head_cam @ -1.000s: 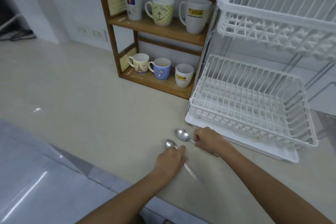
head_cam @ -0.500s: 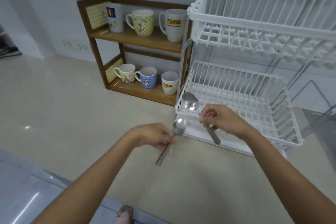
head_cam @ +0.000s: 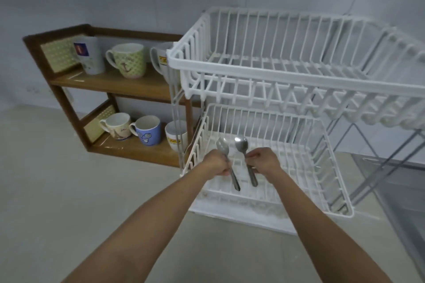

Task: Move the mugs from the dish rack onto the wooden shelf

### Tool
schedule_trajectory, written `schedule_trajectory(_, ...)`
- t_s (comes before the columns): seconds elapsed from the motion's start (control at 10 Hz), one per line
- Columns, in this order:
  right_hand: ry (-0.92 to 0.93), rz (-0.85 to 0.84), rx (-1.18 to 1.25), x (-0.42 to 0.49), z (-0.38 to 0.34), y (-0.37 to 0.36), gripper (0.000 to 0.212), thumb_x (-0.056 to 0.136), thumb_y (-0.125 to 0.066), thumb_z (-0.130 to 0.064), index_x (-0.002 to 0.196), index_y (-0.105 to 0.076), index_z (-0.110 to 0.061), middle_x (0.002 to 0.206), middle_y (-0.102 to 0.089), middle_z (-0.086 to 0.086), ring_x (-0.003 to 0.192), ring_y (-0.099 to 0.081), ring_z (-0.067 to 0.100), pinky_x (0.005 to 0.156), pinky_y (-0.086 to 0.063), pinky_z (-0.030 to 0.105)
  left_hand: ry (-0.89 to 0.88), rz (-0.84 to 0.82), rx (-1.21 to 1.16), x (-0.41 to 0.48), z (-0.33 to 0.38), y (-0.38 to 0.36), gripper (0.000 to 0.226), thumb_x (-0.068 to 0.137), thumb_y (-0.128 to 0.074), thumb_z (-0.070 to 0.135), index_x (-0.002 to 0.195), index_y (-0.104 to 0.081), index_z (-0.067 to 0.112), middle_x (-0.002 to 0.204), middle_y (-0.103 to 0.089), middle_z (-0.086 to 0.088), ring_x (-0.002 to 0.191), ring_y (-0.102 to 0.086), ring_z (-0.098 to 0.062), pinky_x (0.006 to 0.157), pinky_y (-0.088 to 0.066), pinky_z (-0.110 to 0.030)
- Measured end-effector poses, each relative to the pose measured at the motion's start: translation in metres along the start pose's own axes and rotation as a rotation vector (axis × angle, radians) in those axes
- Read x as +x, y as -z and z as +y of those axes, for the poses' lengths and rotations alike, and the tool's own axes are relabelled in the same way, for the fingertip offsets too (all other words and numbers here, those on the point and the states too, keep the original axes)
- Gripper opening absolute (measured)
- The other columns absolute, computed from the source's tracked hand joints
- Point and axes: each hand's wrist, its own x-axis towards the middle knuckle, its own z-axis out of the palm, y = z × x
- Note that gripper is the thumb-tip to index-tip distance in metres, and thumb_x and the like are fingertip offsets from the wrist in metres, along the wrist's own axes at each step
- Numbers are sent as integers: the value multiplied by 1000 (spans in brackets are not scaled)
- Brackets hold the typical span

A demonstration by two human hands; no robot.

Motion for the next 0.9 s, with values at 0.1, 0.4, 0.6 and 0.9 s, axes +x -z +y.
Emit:
schedule_trajectory(0.1,-9,1,-59,9,7,-7,15,81,-71,-4,96,-73,-2,92,-71,17,86,-69,31,81,-59,41,23,59,22,17,-6,-10,15,91,-57,-3,76,-58,3,91,-58,-16,82,-63,-26,89,-56,-41)
schedule_trajectory(0.4,38,61,-360,15,21,-11,18,89,-62,-27,104,-68,-19,106,-70,4,98,-65,23,81,-52,32,66,144,147,31,-9,-11,10,90,-61,6,97,-66,0,106,-67,-14,86,-73,-35,80,-60,-40)
schedule_trajectory(0.6,54,37,-409,-2,10,-1,32,91,-60,-28,120,-61,-15,118,-66,6,106,-62,24,89,-52,36,-27,153,297,21,-9,-2,26,91,-61,13,106,-64,-8,114,-67,-21,93,-71,-35,85,-58,-42)
schedule_trajectory(0.9,245,214,-403,-68,-7,-17,36,93,-53,-14,128,-58,-16,128,-63,8,109,-62,28,87,-52,37,-594,337,550,-39,-22,18,17,96,-48,21,94,-61,10,90,-70,-12,84,-65,-30,72,-51,-35)
